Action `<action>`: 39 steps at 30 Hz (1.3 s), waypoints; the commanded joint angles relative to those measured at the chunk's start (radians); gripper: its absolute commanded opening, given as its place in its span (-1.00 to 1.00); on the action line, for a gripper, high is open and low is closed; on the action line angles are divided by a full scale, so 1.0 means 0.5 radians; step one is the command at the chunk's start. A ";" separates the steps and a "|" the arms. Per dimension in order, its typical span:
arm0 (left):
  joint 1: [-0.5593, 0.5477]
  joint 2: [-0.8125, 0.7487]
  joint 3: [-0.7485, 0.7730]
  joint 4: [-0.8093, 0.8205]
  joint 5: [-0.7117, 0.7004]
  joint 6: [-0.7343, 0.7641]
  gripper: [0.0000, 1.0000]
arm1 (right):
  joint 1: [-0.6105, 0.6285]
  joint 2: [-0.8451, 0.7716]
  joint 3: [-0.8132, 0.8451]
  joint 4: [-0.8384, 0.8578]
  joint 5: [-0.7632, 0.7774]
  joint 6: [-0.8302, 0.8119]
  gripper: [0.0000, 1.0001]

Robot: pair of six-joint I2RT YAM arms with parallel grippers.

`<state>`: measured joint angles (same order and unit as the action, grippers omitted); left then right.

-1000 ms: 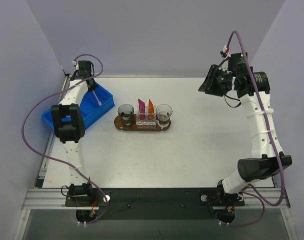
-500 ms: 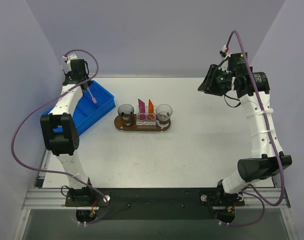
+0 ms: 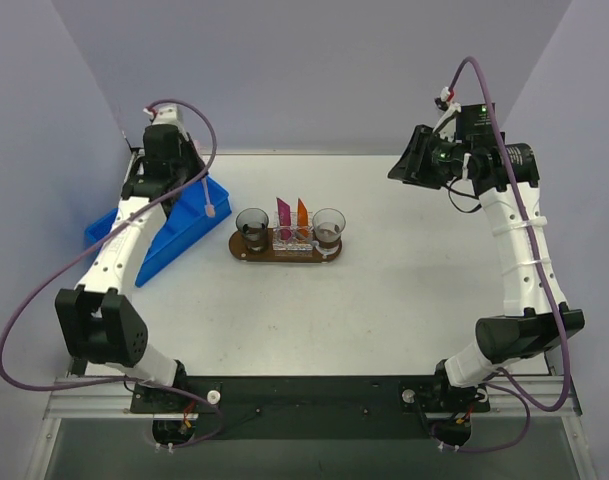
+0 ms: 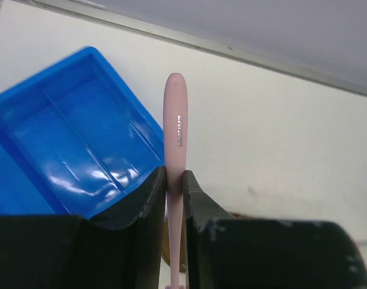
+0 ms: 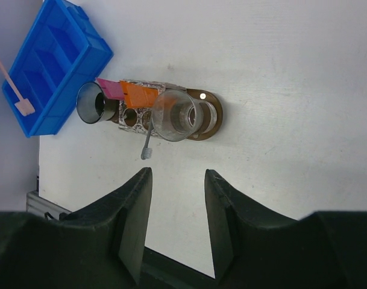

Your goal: Prepare toiletry sets of a toothbrush and toothpaste on the tray

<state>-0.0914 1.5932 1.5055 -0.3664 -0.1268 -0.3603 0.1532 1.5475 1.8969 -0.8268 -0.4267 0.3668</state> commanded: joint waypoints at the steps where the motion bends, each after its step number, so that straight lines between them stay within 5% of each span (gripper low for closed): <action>1: -0.210 -0.311 -0.206 -0.013 0.302 0.015 -1.00 | 0.095 0.040 0.118 0.067 -0.125 0.012 -0.23; 7: -0.510 -0.689 -0.639 0.193 0.756 -0.114 -1.00 | 0.341 0.157 0.210 0.123 -0.229 0.085 -0.03; 16: -0.955 -0.702 -0.652 0.190 0.738 -0.148 -1.00 | 0.494 0.405 0.259 0.264 -0.659 0.374 0.01; 39: -0.983 -0.570 -0.526 0.506 0.978 -0.365 -1.00 | 0.507 0.636 0.238 0.230 -1.073 0.420 -0.17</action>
<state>-0.5800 1.3128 1.1782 -0.1947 0.3252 -0.5236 0.4019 1.8595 1.9846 -0.7147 -0.9127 0.5610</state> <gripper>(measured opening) 0.238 0.413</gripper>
